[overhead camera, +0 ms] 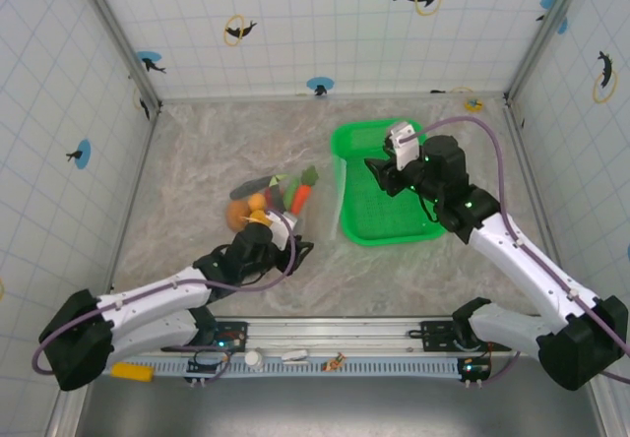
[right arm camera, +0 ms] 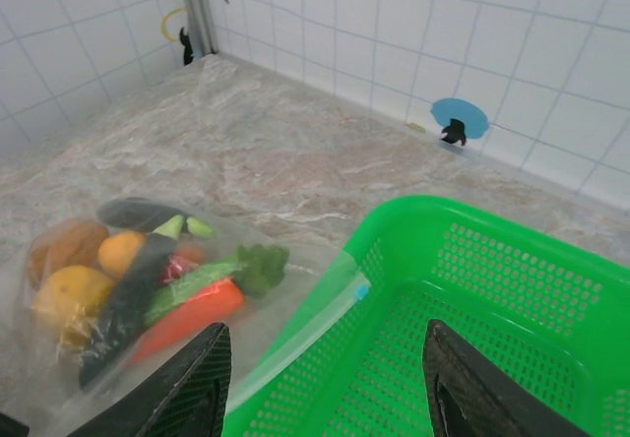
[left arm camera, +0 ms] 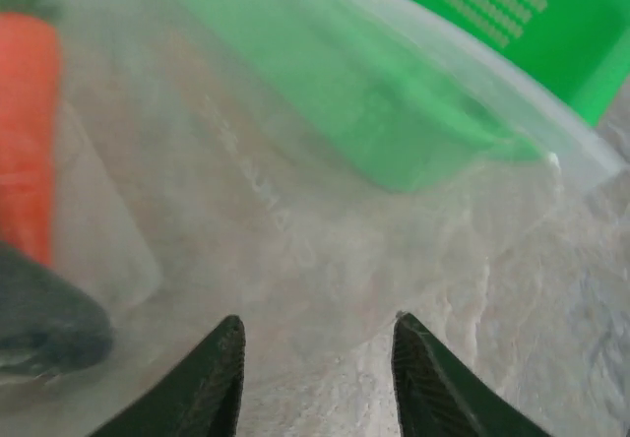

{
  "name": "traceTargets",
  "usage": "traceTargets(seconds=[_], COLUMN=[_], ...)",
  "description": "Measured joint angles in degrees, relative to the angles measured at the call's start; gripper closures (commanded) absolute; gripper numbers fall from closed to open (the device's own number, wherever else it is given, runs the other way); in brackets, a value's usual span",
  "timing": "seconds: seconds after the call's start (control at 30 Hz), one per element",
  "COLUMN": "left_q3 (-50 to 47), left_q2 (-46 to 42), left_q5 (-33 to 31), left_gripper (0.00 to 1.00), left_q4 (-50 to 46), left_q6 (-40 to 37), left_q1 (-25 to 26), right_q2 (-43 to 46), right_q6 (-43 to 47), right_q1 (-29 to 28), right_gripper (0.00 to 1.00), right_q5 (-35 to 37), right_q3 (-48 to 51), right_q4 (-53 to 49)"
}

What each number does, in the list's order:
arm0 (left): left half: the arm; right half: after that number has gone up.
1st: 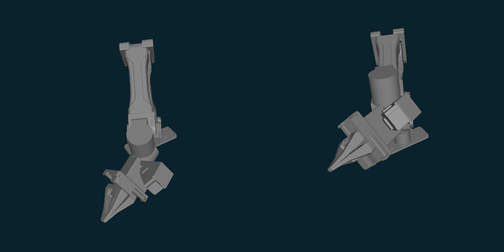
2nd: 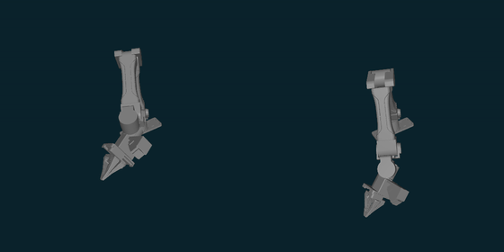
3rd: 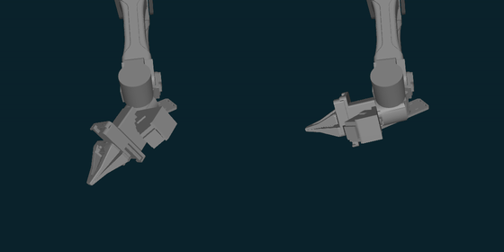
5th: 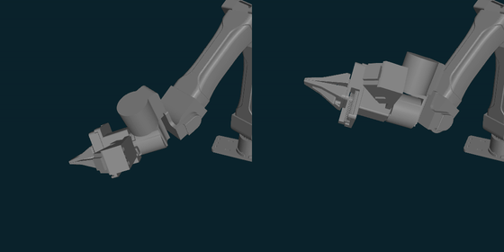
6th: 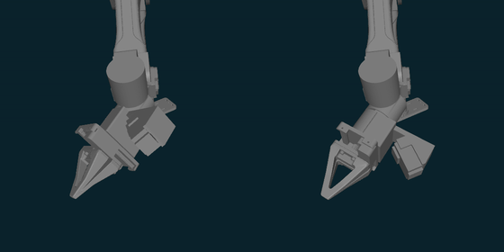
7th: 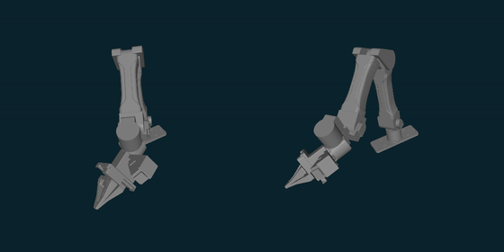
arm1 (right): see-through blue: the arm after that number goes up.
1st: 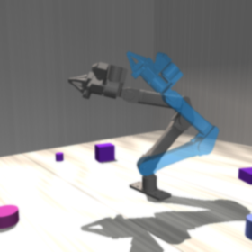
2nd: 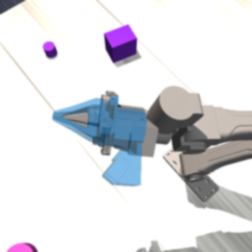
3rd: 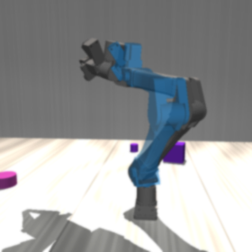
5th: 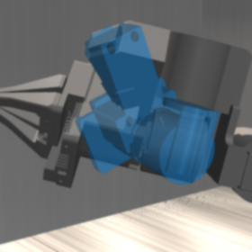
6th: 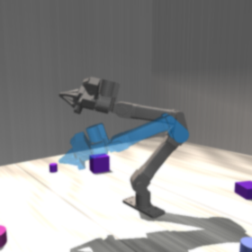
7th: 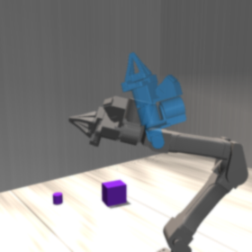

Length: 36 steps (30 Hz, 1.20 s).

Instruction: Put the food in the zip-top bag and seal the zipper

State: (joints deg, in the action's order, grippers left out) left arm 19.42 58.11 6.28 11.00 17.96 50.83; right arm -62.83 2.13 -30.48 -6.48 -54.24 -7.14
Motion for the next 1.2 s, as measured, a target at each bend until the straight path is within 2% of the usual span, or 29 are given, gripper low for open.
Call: traceTargets(seconds=[0.03,0.07,0.17,0.33,0.47,0.53,0.67,0.73,0.83,0.93,1.03,1.2], left_q3=[-0.04,-0.02,0.37,3.69,9.09,10.36,10.27,10.21,10.21,10.21,9.18,1.95], left_q2=[1.73,3.91,8.15,6.82,0.96,-2.45,-7.78,-8.17,-6.16,-3.39,-2.71,-2.97], left_q5=[1.31,2.86,6.38,6.71,6.03,3.34,-7.45,-9.75,-10.25,-8.94,-8.41,-10.58], left_gripper=[0.08,0.02,0.02,0.02,0.02,0.02,0.02,0.02,0.02,0.02,0.02,0.02], left_q4=[1.25,3.04,5.92,6.54,5.57,6.16,8.52,9.22,8.63,6.71,6.29,9.46], left_q6=[0.92,1.51,2.51,2.49,-1.92,-3.93,-7.74,-9.29,-10.25,-10.58,-12.11,-13.03], left_q1=[0.02,0.13,0.31,0.31,0.31,0.48,-0.26,-3.04,-10.29,-18.60,-25.97,-38.82], right_q2=[0.02,0.02,-0.42,-3.45,-6.23,-7.67,-10.84,-13.09,-15.80,-16.02,-18.62,-19.21], right_q6=[-0.48,-1.40,-4.57,-11.82,-16.50,-18.29,-20.02,-18.23,-12.96,-6.84,-1.84,1.07], right_q1=[0.72,1.62,4.46,11.50,17.77,20.13,25.22,26.58,27.96,30.73,32.48,32.46], right_gripper=[0.46,0.46,0.34,0.33,0.31,0.30,0.26,0.25,0.25,0.24,0.24,0.23], right_q5=[0.07,0.55,3.74,14.47,24.00,27.08,29.38,29.22,27.34,20.48,12.61,0.11], right_q3=[0.00,0.00,-0.20,-0.39,-0.15,0.26,3.82,5.90,9.64,15.39,16.09,21.40], right_q4=[0.00,0.00,-1.42,-4.61,-6.56,-6.91,-6.36,-5.46,-1.46,6.21,9.62,19.80])
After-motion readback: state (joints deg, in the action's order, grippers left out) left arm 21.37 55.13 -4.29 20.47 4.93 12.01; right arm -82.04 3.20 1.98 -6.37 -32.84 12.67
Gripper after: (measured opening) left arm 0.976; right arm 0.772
